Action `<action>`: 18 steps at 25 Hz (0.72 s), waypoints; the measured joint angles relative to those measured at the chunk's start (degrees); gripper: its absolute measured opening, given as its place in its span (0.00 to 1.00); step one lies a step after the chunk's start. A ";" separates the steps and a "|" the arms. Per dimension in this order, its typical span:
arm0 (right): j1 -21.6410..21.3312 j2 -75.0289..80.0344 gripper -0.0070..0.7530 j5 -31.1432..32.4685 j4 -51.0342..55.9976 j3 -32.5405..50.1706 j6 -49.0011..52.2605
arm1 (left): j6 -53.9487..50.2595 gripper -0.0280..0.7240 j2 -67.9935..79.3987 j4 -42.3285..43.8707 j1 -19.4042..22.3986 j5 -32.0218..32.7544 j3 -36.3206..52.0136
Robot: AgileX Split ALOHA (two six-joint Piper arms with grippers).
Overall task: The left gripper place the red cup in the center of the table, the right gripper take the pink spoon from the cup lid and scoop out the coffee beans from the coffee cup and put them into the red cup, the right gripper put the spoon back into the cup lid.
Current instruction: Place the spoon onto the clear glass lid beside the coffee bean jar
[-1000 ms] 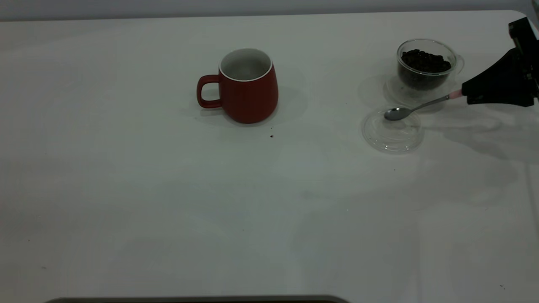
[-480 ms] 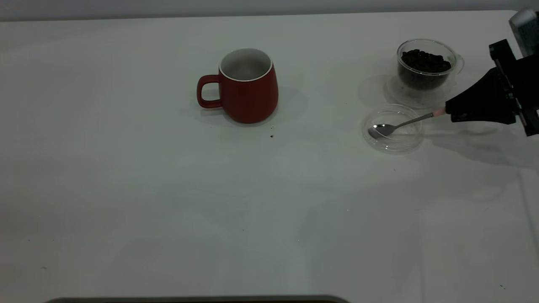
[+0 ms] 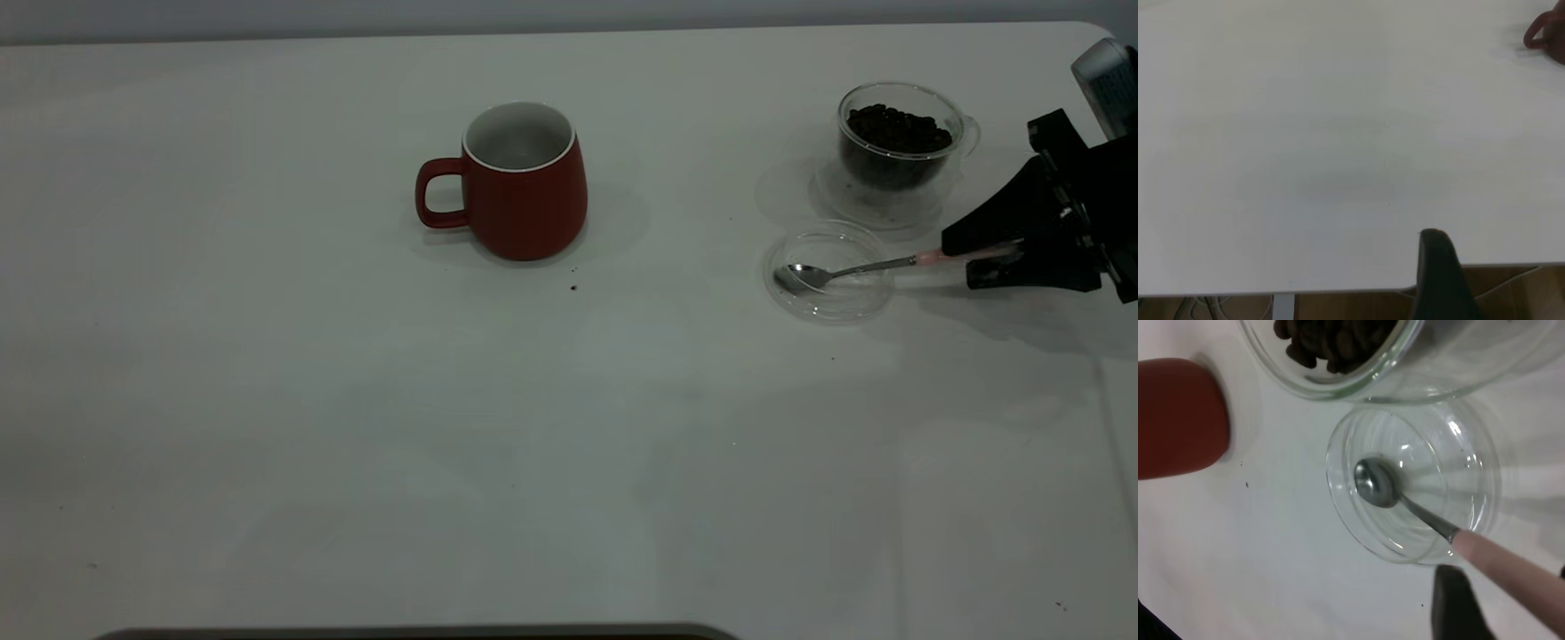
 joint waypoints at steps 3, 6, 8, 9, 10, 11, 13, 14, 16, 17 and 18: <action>0.47 0.00 0.64 -0.27 0.00 0.00 -0.88 | 0.00 0.71 0.00 0.00 0.00 0.00 0.00; 1.34 0.00 0.70 -0.88 0.00 0.00 -1.87 | 0.00 0.71 0.00 0.00 0.00 0.00 0.00; 1.78 0.00 0.71 -1.19 0.47 0.00 -3.28 | 0.00 0.71 0.00 0.00 0.00 0.00 0.00; 1.78 0.00 0.71 -1.42 0.87 0.00 -3.84 | 0.00 0.71 0.00 0.00 0.00 0.00 0.00; 1.78 0.00 0.71 -1.71 1.42 0.00 -4.13 | 0.00 0.71 0.00 0.00 0.00 0.00 0.00; 1.78 0.00 0.71 -2.10 2.25 0.00 -4.45 | 0.00 0.71 0.00 0.00 0.00 0.00 0.00; 1.78 0.00 0.71 -3.05 3.67 0.00 -5.50 | 0.00 0.71 0.00 0.00 0.00 0.00 0.00; 1.78 0.00 0.71 -3.47 4.36 0.00 -5.97 | 0.00 0.71 0.00 0.00 0.00 0.00 0.00; 1.78 0.00 0.71 -4.63 5.53 0.00 -7.23 | 0.00 0.71 0.00 0.00 0.00 0.00 0.00; 1.78 0.00 0.71 -5.16 6.05 0.00 -7.87 | 0.00 0.71 0.00 0.00 0.00 0.00 0.00; 1.78 0.00 0.71 -5.76 6.62 0.00 -8.42 | 0.00 0.71 0.00 0.00 0.00 0.00 0.00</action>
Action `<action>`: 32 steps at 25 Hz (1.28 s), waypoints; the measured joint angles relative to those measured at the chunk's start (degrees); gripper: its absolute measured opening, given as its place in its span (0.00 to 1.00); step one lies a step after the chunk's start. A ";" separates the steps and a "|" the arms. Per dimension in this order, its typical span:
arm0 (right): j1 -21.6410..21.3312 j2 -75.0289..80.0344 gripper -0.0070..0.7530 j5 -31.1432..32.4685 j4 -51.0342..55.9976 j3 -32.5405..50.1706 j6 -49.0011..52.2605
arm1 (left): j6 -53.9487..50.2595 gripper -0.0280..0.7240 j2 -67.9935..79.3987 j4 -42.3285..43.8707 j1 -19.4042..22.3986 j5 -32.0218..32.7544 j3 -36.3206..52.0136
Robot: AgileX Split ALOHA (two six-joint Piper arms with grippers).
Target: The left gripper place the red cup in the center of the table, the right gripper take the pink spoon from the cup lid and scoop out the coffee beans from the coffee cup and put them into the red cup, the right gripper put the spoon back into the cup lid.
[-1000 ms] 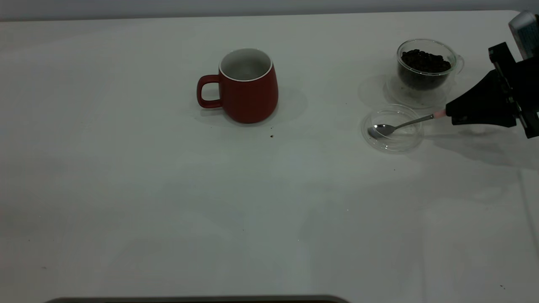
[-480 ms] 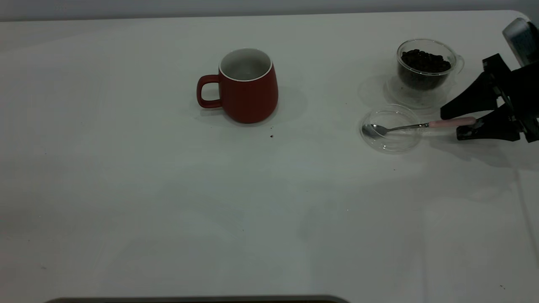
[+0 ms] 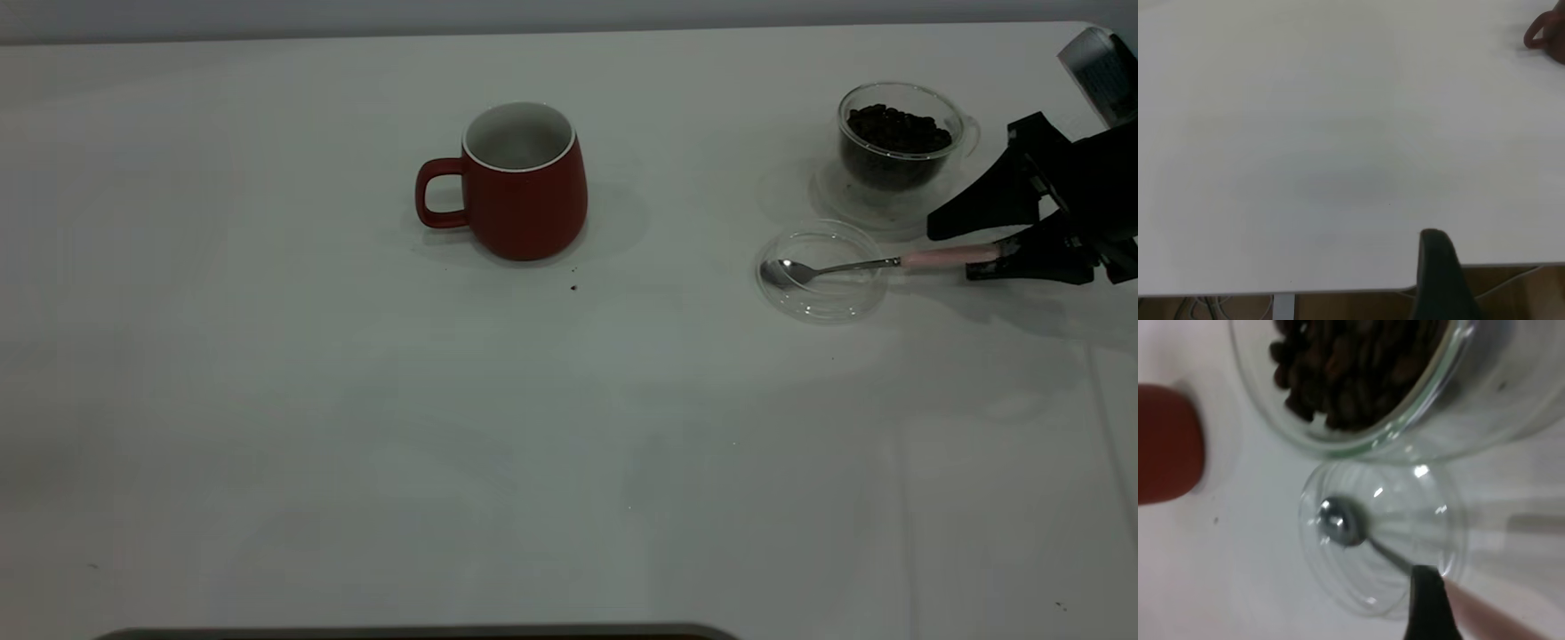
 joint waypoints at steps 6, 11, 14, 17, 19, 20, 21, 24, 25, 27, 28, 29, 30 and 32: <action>0.00 -0.99 0.71 -5.28 1.11 0.12 -1.67 | 0.05 0.71 0.00 0.00 0.00 0.00 0.00; 0.00 -8.12 0.71 -9.25 0.90 0.57 -1.66 | 0.05 0.71 0.00 0.00 0.00 0.00 0.00; 0.00 -13.59 0.72 -8.98 -0.14 1.15 1.43 | 0.05 0.71 0.00 0.00 0.00 0.00 0.00; 0.57 -19.58 0.71 -2.24 -0.39 1.60 5.93 | 0.12 0.71 0.00 0.00 0.00 0.00 0.00; 2.14 -23.67 0.68 8.50 -2.03 1.60 6.53 | 0.12 0.71 0.00 0.00 0.00 0.00 0.00; 3.02 -25.35 0.66 14.76 -4.38 1.60 6.83 | 0.12 0.71 0.00 0.00 0.00 0.00 0.00; 4.26 -27.56 0.64 18.81 -8.97 1.60 7.60 | 0.12 0.71 0.00 0.00 0.00 0.00 0.00; 8.69 -35.19 0.61 24.35 -28.81 1.71 18.95 | 0.12 0.71 0.00 0.00 0.00 0.00 0.00; 10.21 -38.38 0.61 24.65 -36.55 1.77 24.35 | 0.12 0.71 0.00 0.00 0.00 0.00 0.00; 12.73 -44.67 0.61 23.69 -49.76 2.00 38.97 | 0.12 0.71 0.00 0.00 0.00 0.00 0.00; 13.78 -48.14 0.61 23.38 -55.99 2.10 46.02 | 0.12 0.71 0.00 0.00 0.00 0.00 0.00; 14.54 -51.51 0.61 23.44 -61.22 2.37 51.18 | 0.12 0.71 0.00 0.00 0.00 0.00 0.00; 14.95 -54.30 0.61 23.78 -65.19 3.01 56.16 | 0.12 0.71 0.00 0.00 0.00 0.00 0.00; 15.28 -60.96 0.60 25.17 -69.83 5.60 61.60 | 0.12 0.71 0.00 0.00 0.00 0.00 0.00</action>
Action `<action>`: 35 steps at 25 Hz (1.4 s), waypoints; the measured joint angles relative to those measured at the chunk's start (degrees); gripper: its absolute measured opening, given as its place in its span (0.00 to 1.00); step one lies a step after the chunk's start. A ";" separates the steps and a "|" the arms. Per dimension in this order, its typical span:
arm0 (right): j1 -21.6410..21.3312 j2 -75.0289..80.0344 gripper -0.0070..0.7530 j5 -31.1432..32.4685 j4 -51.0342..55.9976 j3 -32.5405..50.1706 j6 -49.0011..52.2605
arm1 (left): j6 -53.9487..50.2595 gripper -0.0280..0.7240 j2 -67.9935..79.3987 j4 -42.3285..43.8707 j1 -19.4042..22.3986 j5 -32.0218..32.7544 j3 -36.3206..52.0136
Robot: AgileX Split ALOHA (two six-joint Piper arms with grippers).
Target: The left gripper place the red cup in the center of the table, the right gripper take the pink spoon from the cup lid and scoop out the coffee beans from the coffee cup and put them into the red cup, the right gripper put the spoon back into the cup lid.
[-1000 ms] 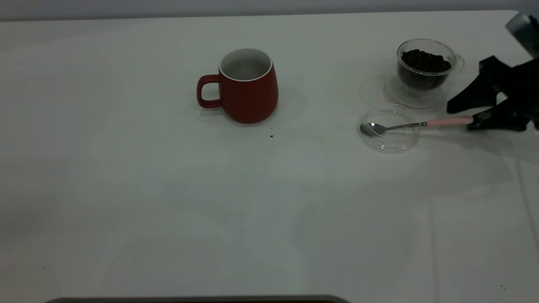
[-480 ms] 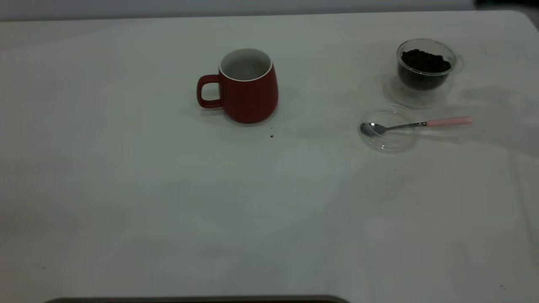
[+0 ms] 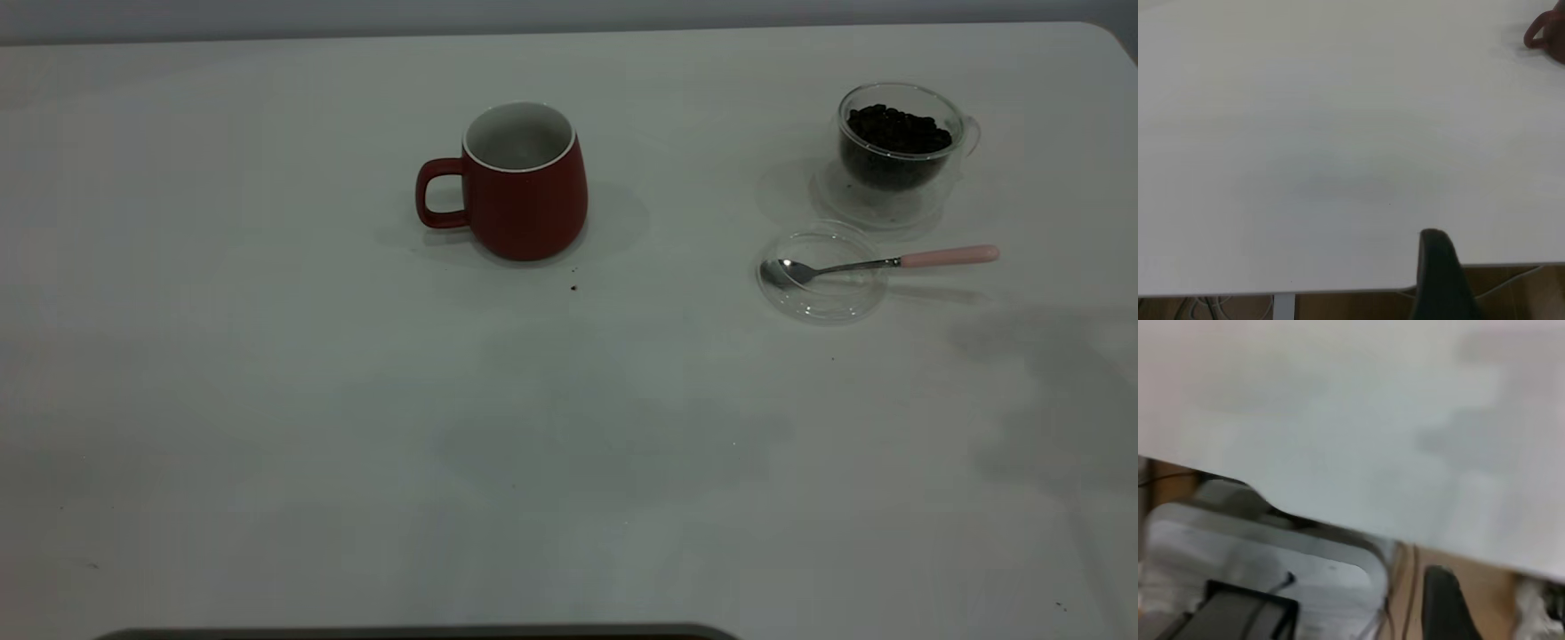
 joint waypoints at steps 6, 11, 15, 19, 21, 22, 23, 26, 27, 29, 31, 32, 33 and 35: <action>0.00 -18.73 0.60 -0.95 -3.15 16.10 2.54 | 0.00 0.71 0.00 0.00 0.00 0.00 0.00; 0.00 -31.61 0.60 -3.15 -3.85 28.89 2.88 | 0.00 0.71 0.00 0.00 0.00 0.00 0.00; -0.05 -40.33 0.60 -4.37 -4.91 33.15 7.00 | 0.00 0.71 0.00 0.00 0.00 0.00 0.00; -0.17 -48.26 0.60 -4.63 -5.77 33.23 9.43 | 0.00 0.71 0.00 0.00 0.00 0.00 0.00; -0.17 -52.14 0.60 -4.57 -5.86 33.23 9.58 | -0.05 0.71 0.00 0.00 0.00 0.00 0.00; -0.17 -54.30 0.60 -4.57 -5.86 33.23 9.66 | -0.12 0.71 0.00 0.00 0.00 0.00 0.00; -0.17 -56.15 0.60 -4.52 -5.86 33.23 9.73 | -0.12 0.71 0.00 0.00 0.00 0.00 0.00; -0.17 -62.86 0.60 -4.24 -5.86 33.28 9.86 | -0.12 0.71 0.00 0.00 0.00 0.00 0.00; -0.17 -64.61 0.60 -4.10 -5.86 33.28 9.86 | -0.12 0.71 0.00 0.00 0.00 0.00 0.00; -0.17 -68.56 0.60 -3.83 -5.86 33.28 9.86 | -0.12 0.71 0.00 0.00 0.00 0.00 0.00; -0.17 -71.82 0.60 -3.65 -5.86 33.28 9.86 | -0.12 0.71 0.00 0.00 0.00 0.00 0.00; -0.17 -73.41 0.60 -3.60 -5.86 33.28 9.86 | -0.12 0.71 0.00 0.00 0.00 0.00 0.00; -0.17 -74.94 0.60 -3.56 -5.86 33.28 9.86 | -0.12 0.71 0.00 0.00 0.00 0.00 0.00; -0.17 -77.06 0.60 -3.31 -5.86 33.28 9.86 | -0.12 0.71 0.00 0.00 0.00 0.00 0.00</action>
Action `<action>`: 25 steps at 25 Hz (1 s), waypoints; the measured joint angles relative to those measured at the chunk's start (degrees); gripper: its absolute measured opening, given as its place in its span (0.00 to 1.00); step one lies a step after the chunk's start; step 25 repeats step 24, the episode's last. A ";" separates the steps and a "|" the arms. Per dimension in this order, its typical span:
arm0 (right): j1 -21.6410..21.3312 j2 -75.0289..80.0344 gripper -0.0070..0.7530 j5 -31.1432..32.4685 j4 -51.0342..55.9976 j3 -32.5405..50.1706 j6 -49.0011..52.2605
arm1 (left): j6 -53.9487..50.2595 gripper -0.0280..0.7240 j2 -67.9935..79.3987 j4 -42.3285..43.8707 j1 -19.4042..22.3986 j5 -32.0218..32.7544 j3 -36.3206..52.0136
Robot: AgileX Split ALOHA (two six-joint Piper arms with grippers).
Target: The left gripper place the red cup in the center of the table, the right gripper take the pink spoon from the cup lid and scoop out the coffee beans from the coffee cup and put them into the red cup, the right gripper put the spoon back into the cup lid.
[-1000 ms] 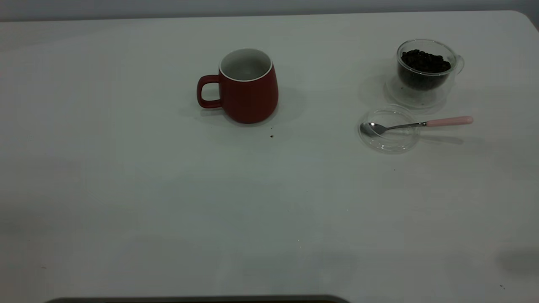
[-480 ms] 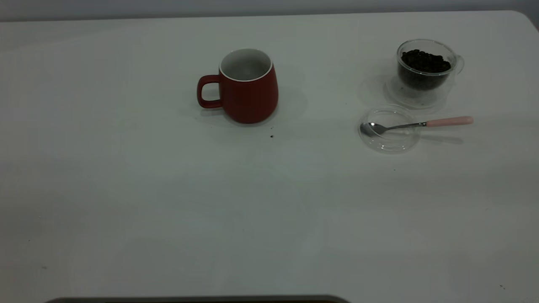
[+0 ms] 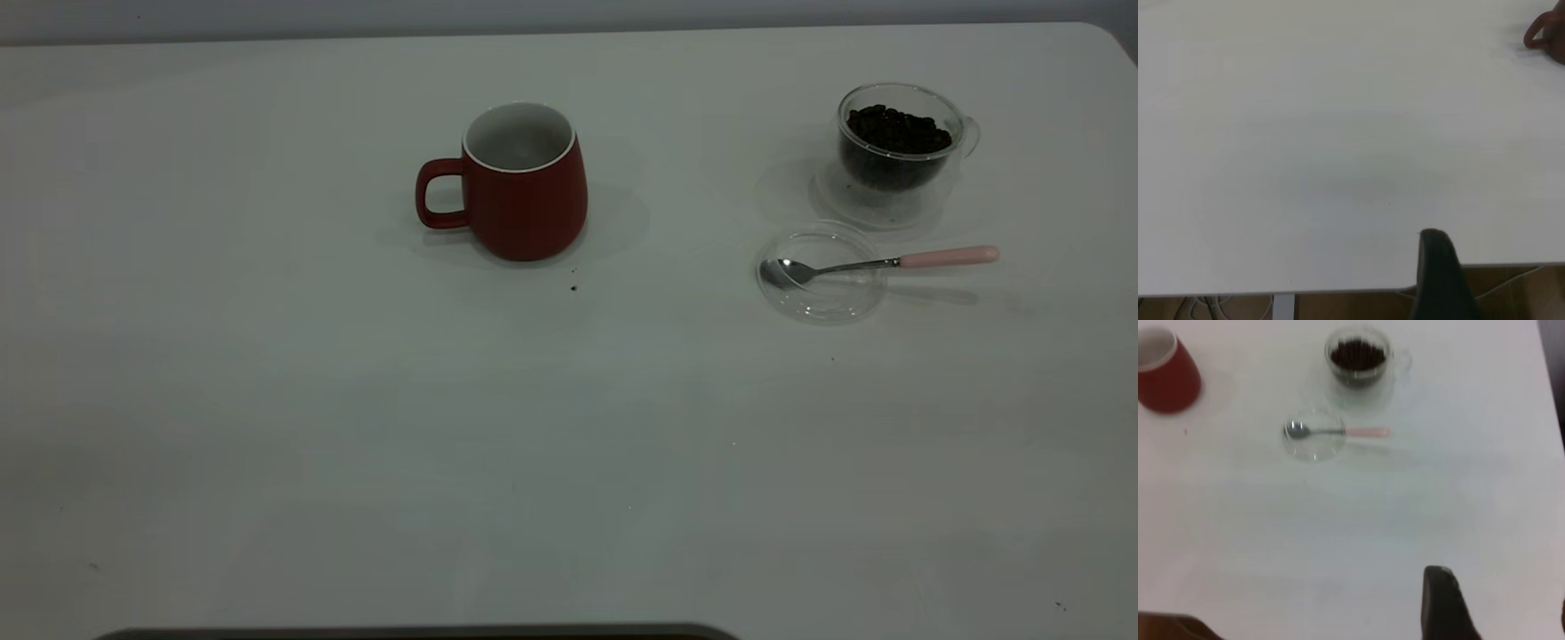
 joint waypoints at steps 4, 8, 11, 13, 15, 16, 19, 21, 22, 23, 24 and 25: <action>0.00 -0.35 0.60 0.11 0.00 0.00 0.00 | 0.00 0.71 0.00 0.00 0.00 0.00 0.00; 0.00 -0.35 0.60 0.11 0.06 0.00 0.00 | 0.00 0.71 0.00 0.00 0.00 0.00 0.00; 0.00 -0.35 0.60 0.11 0.06 0.00 0.00 | 0.00 0.71 0.00 0.00 0.00 0.00 0.00; 0.00 -0.35 0.60 0.11 0.06 0.00 0.00 | 0.00 0.71 0.00 0.00 0.00 0.00 0.00; 0.00 -0.35 0.60 0.11 0.10 0.00 0.00 | 0.00 0.71 0.00 0.00 0.00 0.00 0.00; 0.00 -0.35 0.60 0.11 0.10 0.00 0.00 | 0.00 0.71 0.00 0.00 0.00 0.00 0.00; 0.00 -0.35 0.60 0.11 0.10 0.00 -0.06 | 0.05 0.71 0.00 0.00 0.00 0.00 0.00; 0.00 -0.35 0.60 0.11 0.17 0.00 -0.06 | 0.05 0.71 0.00 0.00 0.00 0.00 0.00; 0.00 -0.35 0.60 0.11 0.17 0.00 -0.06 | 0.11 0.71 0.00 0.00 0.00 0.00 0.00; 0.00 -0.35 0.60 0.11 0.17 0.00 -0.06 | 0.11 0.71 0.00 0.00 0.00 0.00 0.00; 0.00 -0.35 0.60 0.11 0.17 0.00 -0.06 | 0.11 0.71 0.00 0.00 0.00 0.00 0.00; 0.00 -0.35 0.60 0.11 0.17 0.00 -0.06 | 0.11 0.71 0.00 0.00 0.00 0.00 0.00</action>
